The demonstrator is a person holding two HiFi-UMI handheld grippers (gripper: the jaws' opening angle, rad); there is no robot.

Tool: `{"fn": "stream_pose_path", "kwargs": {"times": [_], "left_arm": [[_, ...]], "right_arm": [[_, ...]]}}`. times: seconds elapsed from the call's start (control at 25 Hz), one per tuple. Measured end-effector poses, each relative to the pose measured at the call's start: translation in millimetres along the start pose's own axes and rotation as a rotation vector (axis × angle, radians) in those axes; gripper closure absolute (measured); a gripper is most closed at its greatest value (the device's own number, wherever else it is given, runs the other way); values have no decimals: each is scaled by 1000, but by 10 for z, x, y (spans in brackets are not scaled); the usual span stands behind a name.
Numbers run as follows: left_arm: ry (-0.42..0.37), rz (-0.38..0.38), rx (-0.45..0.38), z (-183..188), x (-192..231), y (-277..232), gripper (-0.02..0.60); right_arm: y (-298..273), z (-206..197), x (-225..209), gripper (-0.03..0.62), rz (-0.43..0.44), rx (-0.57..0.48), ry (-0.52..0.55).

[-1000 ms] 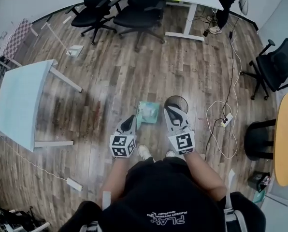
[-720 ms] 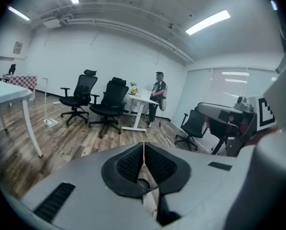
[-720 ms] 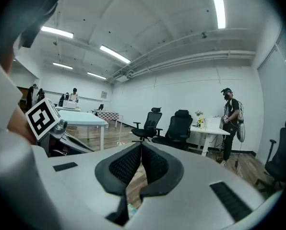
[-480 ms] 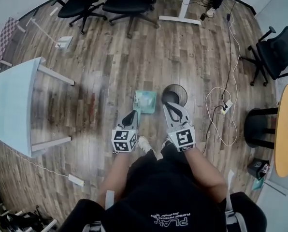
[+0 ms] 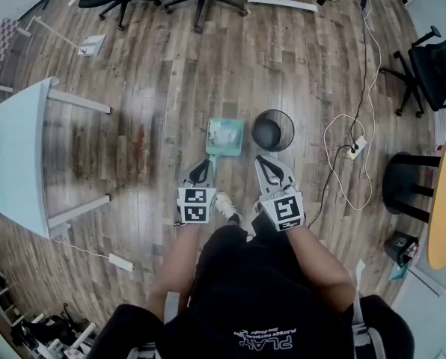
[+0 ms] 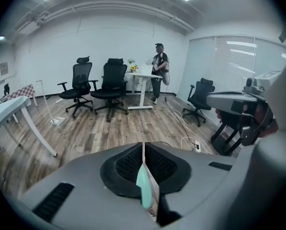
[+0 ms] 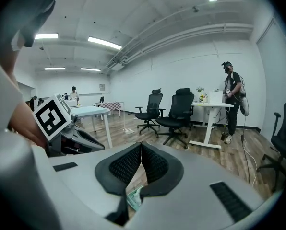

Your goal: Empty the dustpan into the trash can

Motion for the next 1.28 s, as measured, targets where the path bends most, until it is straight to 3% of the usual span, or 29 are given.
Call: {"fn": "stream_pose_path", "kwargs": {"times": [0.12,0.2,0.4,0.84,1.08,1.28], "left_arm": [[72,-15,36,-81,12,-105,550],[110,-21,72,-137,36,-172,420],[120,-14,151,-309,131,-404,350],[145,35,212,-639,259,-886,334],[99,92,205,-746,270,-1083,337],[137,137,209,-804,247,-1183,373]], "right_arm": [[-51,-50,25,571,23,8,2],[-98,-64,17,571,29,13,3],[-222,-89,-46,570,24,16,4],[-159,-605,20,571,48,83,-40],[-222,-705,31,571,58,93,-41],[-259,-689,25,571,51,89,-75]]}}
Point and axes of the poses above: the fingertips, and each gripper's own axes: y backward along the fingers, x to its left, z out of its top, the point moved 7 cm from there along y, backward along the fingers, and after that the axes turned 9 degrees about y, right-handed, at the moved point
